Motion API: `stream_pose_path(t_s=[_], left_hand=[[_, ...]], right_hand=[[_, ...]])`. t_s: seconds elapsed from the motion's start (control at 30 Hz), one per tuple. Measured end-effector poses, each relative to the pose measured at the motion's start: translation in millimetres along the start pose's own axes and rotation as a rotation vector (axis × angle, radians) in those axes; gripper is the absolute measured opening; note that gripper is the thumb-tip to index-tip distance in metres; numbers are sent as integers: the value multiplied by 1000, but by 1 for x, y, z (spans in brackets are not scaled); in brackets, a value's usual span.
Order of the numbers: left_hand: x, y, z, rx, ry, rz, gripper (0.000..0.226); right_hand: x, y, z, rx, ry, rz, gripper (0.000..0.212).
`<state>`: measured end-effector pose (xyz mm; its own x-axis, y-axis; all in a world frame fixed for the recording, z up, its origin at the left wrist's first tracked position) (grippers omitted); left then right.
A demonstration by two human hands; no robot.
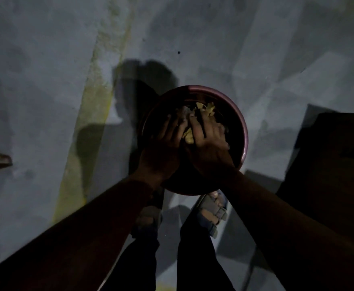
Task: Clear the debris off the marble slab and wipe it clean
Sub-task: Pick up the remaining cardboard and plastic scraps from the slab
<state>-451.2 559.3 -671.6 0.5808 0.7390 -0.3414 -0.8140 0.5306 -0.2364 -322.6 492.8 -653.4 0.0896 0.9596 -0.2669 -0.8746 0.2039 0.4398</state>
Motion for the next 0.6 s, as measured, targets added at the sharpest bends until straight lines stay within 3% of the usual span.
stream_pose_path(t_s=[0.27, 0.43, 0.6], left_hand=[[24, -4, -53, 150, 161, 11, 80], [36, -9, -57, 219, 321, 42, 77], [27, -2, -18, 149, 231, -15, 94]], right_hand=[[19, -32, -66, 64, 89, -15, 84], [24, -45, -63, 69, 186, 31, 86], [24, -33, -15, 48, 298, 3, 87]])
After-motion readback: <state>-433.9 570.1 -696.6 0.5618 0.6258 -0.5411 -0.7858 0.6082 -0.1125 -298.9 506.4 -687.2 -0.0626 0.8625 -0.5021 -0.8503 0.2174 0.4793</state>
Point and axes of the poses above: each hand's wrist, its own x-axis towards the middle knuckle, its own z-axis out of the back of the hand, y = z × x, the point moved 2 cm from there along x, towards the middle knuckle, and after that the axes turned 12 degrees about z, right-handed, at the moved point
